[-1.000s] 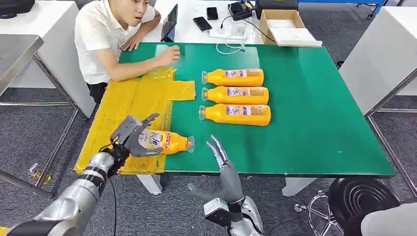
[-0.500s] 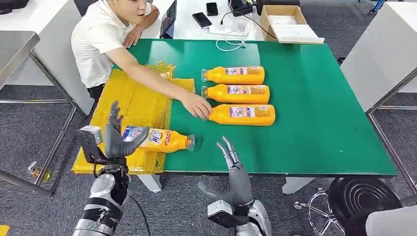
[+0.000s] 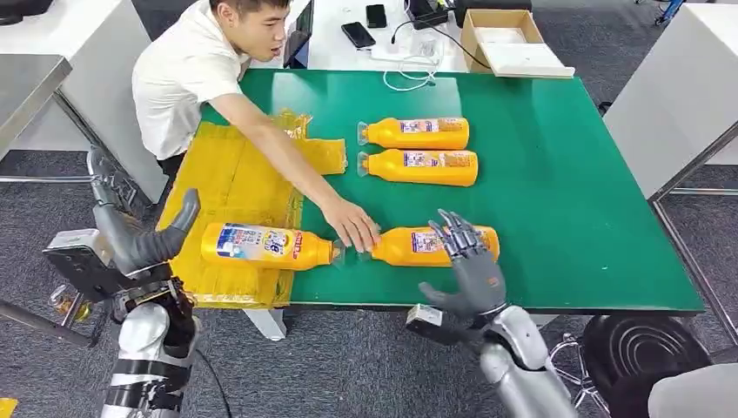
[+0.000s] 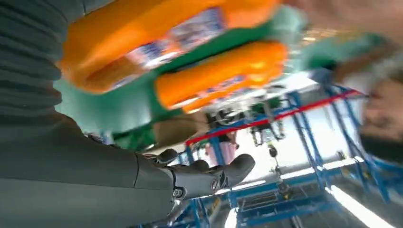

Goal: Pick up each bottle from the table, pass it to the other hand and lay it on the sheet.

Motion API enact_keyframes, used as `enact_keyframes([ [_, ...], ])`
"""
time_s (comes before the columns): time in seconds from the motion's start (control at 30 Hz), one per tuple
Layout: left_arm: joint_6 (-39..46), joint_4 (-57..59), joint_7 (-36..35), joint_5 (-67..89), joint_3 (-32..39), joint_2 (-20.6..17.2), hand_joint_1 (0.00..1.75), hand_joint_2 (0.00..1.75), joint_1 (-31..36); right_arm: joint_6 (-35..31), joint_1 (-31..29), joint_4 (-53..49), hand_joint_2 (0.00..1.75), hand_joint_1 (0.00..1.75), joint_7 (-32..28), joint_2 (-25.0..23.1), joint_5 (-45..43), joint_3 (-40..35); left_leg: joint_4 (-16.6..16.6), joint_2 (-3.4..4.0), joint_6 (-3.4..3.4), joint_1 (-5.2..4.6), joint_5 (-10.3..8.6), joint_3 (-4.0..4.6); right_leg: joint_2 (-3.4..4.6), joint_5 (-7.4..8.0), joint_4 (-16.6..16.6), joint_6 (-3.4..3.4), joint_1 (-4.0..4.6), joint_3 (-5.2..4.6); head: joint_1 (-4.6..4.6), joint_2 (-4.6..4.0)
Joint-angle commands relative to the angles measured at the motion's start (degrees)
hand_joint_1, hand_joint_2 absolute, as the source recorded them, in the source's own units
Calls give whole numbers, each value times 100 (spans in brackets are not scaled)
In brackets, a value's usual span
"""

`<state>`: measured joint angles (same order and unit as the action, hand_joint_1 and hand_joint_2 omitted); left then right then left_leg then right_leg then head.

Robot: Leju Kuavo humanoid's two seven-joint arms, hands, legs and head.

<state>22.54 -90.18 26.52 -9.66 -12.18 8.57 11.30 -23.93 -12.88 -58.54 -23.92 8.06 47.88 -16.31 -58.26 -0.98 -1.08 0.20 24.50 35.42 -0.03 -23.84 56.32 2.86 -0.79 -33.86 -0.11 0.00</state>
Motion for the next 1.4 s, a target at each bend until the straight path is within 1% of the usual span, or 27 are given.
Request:
enact_keyframes([
  [0.03, -51, -50, 53, 287, -282, -247, 0, 175, -163, 188, -799, 1911, 175, 0, 220, 277, 414, 85, 11, 18, 4, -4, 11, -36, 10, -8, -8, -10, -2, 31, 2, 0],
  [0.07, -51, -50, 53, 287, -282, -247, 0, 175, -163, 188, -799, 1911, 175, 0, 220, 277, 414, 85, 6, 12, 3, 0, 4, -15, 7, -2, -5, -6, 1, 12, 2, 0],
  [0.1, 82, -166, 160, 338, -238, -211, 0, 175, -154, 181, -937, 2145, 175, 0, 335, 259, 522, 60, 6, 22, 5, -2, 11, -29, 14, -6, -4, -10, 0, 23, 0, 0],
  [0.13, 249, -209, 259, 479, -223, -202, 0, 175, -115, 220, -1113, 2385, 175, 0, 470, 241, 665, -5, 1, 16, 4, 1, 9, -17, 10, -5, -2, -8, 3, 14, 4, 0],
  [0.2, 256, -219, 208, 468, -216, -201, 0, 175, -83, 292, -1210, 2495, 175, 0, 553, 213, 642, 34, 0, 25, 4, -1, 9, -14, 18, -3, 2, -9, 1, 7, 2, 0],
  [0.23, 141, -171, 85, 448, -307, -240, 0, 175, -43, 460, -1336, 2730, 175, 0, 691, 213, 670, 21, 1, 22, 3, -1, 6, -8, 15, -1, 0, -8, 1, 3, 2, 0],
  [0.27, 153, -122, 91, 442, -320, -220, 0, 175, -20, 447, -1357, 2777, 175, 0, 670, 231, 666, 22, 1, 27, 5, 0, 9, -16, 17, -2, 0, -11, 2, 10, 2, 0],
  [0.33, 110, -54, 99, 479, -416, -231, 0, 175, -4, 544, -1438, 2946, 175, 0, 718, 279, 702, 3, 3, 9, 3, -1, 2, -4, 3, 0, -1, -6, 0, 2, 0, 0],
  [0.37, 110, -43, 101, 481, -428, -224, 0, 175, -1, 549, -1455, 2962, 175, 0, 711, 289, 700, 5, 4, 11, 4, -1, 4, -17, 2, -3, -2, -10, 1, 13, 0, 0],
  [0.43, 196, -13, 230, 643, -506, -234, 0, 175, 19, 344, -1605, 3177, 175, 0, 829, 283, 866, -37, 3, 8, 1, -2, 2, -6, 3, -2, -1, -6, -1, 3, 0, 0],
  [0.5, 184, 7, 210, 657, -551, -225, 0, 175, 34, 225, -1711, 3227, 175, 0, 975, 278, 965, -51, 2, 17, 3, -2, 6, -11, 10, -3, 1, -7, -1, 6, 0, 0],
  [0.6, 134, 67, 146, 648, -613, -222, 0, 175, 54, 253, -1826, 3269, 175, 0, 1064, 254, 984, -26, 1, 15, 4, -2, 5, -10, 6, -3, 0, -7, 0, 7, 2, 0],
  [0.67, 129, 104, 117, 650, -629, -228, 0, 175, 53, 127, -1908, 3289, 175, 0, 1277, 210, 1107, -3, 2, 15, 5, -2, 6, -17, 5, -4, -1, -10, 0, 12, 2, 0],
  [0.7, 89, 117, 82, 613, -633, -232, 0, 175, 50, 172, -1937, 3288, 175, 0, 1328, 181, 1115, 4, 2, 13, 4, -3, 4, -10, 5, -2, 0, -7, -1, 5, 4, 0],
  [0.73, 51, 119, 44, 590, -631, -238, 0, 175, 47, 431, -2003, 3382, 175, 0, 1497, 173, 1188, -45, 1, 18, 6, -2, 7, -17, 10, -5, 1, -11, 0, 10, 0, 0],
  [0.77, 51, 119, 44, 590, -631, -238, 0, 175, 47, 431, -2003, 3382, 175, 0, 1497, 173, 1188, -45, 1, 21, 4, -3, 6, -10, 14, -1, 2, -8, -1, 3, 0, 0],
  [0.8, 34, 127, 31, 588, -629, -244, 0, 175, 47, 536, -2031, 3410, 175, 0, 1565, 183, 1239, -90, 2, 16, 3, -3, 3, -5, 10, 0, 1, -6, -1, -1, 0, 0],
  [0.83, 17, 131, 14, 581, -618, -236, 0, 175, 51, 647, -2059, 3433, 175, 0, 1652, 206, 1281, -122, 2, 23, 6, -3, 9, -20, 14, -5, 2, -11, 0, 12, 0, 0],
  [0.87, 1, 142, 3, 582, -622, -234, 0, 175, 60, 752, -2091, 3475, 175, 0, 1695, 203, 1266, -105, 3, 17, 4, -3, 4, -10, 8, -2, 2, -8, -1, 3, 0, 0],
  [0.9, -41, 164, -35, 562, -631, -232, 0, 175, 79, 867, -2134, 3519, 175, 0, 1701, 191, 1214, -63, 2, 13, 3, -2, 3, -6, 6, -1, 0, -6, 0, 1, 0, 0],
  [0.93, -130, 193, -107, 501, -650, -236, 0, 175, 95, 1010, -2137, 3529, 175, 0, 1530, 175, 1049, 41, 3, 17, 5, -2, 6, -16, 8, -3, 0, -9, 0, 9, 0, 0],
  [0.97, -169, 220, -132, 476, -661, -235, 0, 175, 106, 1082, -2134, 3542, 175, 0, 1488, 187, 977, 85, 2, 13, 3, -1, 3, -7, 6, -1, -1, -6, 0, 2, 0, 0],
  [1.13, -204, 273, -149, 456, -683, -227, 0, 175, 116, 1102, -2116, 3569, 175, 0, 1466, 218, 1004, 54, 2, 14, 5, 1, 5, -18, 3, -3, -3, -10, 3, 14, 2, 0],
  [1.2, -208, 308, -153, 451, -700, -231, 0, 175, 126, 1212, -2055, 3601, 175, 0, 1272, 177, 796, 191, 3, 9, 3, 0, 2, -8, 2, -1, -2, -6, 1, 4, 0, 0],
  [1.23, -264, 344, -170, 408, -722, -243, 0, 175, 144, 1206, -2023, 3634, 175, 0, 1184, 158, 762, 207, 6, 12, 6, 0, 5, -23, 1, -5, -5, -11, 2, 20, 2, 0],
  [1.27, -265, 366, -170, 405, -725, -241, 0, 175, 155, 1179, -2007, 3653, 175, 0, 1159, 156, 753, 214, 5, 6, 4, 2, 1, -11, -3, -1, -7, -6, 3, 9, 0, 0],
  [1.4, -265, 370, -170, 405, -726, -241, 0, 175, 155, 1158, -1987, 3657, 175, 0, 1155, 157, 753, 215, 6, 8, 5, 2, 3, -19, -1, -3, -7, -9, 3, 15, 2, 0],
])
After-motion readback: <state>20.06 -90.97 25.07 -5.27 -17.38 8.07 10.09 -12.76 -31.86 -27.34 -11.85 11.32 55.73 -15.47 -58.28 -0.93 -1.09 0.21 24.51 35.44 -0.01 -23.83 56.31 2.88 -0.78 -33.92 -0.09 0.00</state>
